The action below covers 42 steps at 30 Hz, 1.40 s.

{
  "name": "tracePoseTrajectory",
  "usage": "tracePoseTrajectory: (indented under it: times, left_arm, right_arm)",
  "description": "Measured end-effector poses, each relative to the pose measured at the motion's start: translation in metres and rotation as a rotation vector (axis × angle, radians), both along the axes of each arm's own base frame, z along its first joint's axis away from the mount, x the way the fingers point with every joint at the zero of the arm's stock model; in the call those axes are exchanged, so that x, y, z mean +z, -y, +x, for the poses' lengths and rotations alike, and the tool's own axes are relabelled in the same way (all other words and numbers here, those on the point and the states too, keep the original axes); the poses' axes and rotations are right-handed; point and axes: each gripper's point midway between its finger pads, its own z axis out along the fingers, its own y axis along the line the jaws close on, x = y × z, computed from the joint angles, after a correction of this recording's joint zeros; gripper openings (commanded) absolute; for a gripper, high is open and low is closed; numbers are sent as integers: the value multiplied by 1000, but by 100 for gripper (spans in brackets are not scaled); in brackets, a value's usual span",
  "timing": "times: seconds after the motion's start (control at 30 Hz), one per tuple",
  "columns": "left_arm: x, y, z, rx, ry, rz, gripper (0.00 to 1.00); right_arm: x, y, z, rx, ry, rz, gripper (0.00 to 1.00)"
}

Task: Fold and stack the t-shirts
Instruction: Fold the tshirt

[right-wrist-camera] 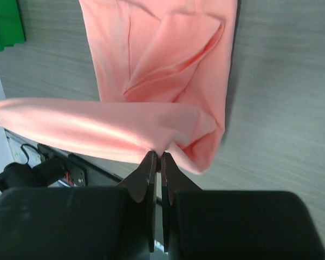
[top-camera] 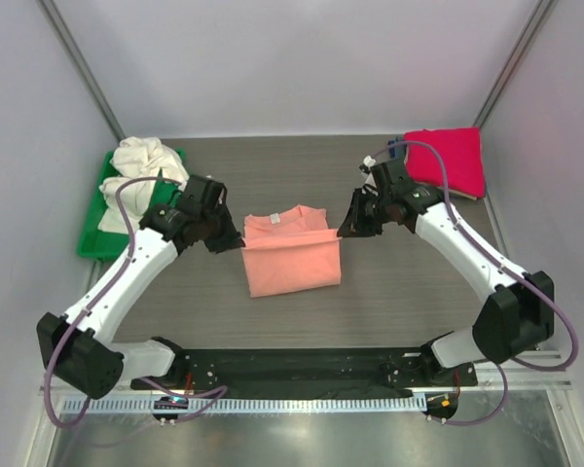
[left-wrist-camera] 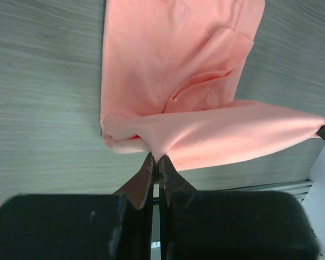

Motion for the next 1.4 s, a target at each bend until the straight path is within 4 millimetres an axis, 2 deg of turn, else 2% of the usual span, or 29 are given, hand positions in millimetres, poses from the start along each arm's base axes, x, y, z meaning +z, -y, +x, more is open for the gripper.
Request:
tracePoseTrajectory:
  times: [0.13, 0.37, 0.6, 0.7, 0.9, 0.93, 0.97, 1.0, 1.03, 1.07, 1.17, 1.23, 1.3, 1.33, 1.4]
  left_arm:
    - [-12, -5, 20, -9, -38, 12, 0]
    - [-28, -11, 69, -21, -76, 26, 0]
    - [-40, -11, 114, -43, -90, 49, 0]
    - [-52, -12, 128, -44, -117, 60, 0]
    - [-75, -15, 153, -40, -171, 81, 8]
    - [-79, -15, 161, -38, -177, 83, 14]
    - [-81, -16, 169, -39, -177, 85, 22]
    - [-85, -18, 181, -36, -184, 89, 33]
    - [-87, -19, 193, -34, -187, 91, 51]
    - [-88, -20, 210, -32, -175, 83, 55]
    - [-93, -28, 258, -11, -154, 63, 62]
    - [-92, -32, 280, -2, -121, 56, 62]
    - [-93, -40, 272, 2, -153, 63, 62]
    - [-91, -43, 265, 2, -160, 65, 62]
    - [-91, -48, 226, 1, -220, 76, 61]
  right_arm:
    - [-6, -6, 25, 3, -1, -4, 1]
    - [-16, -13, 73, -6, -8, -8, 1]
    - [-25, -15, 107, -15, -7, -9, 1]
    - [-34, -17, 120, -16, -21, -6, 1]
    - [-61, -22, 145, -12, -60, -9, 2]
    - [-66, -23, 151, -15, -67, -10, 11]
    - [-70, -23, 156, -17, -74, -9, 35]
    - [-73, -24, 165, -25, -77, -2, 66]
    - [-76, -24, 177, -36, -76, 1, 78]
    - [-78, -23, 190, -41, -71, 6, 84]
    - [-80, -14, 238, -80, -14, 37, 89]
    - [-82, -4, 246, -96, -9, 34, 89]
    - [-80, 8, 243, -111, -6, 25, 89]
    - [-81, 14, 235, -115, -6, 20, 89]
    - [-78, 19, 202, -107, -25, 18, 87]
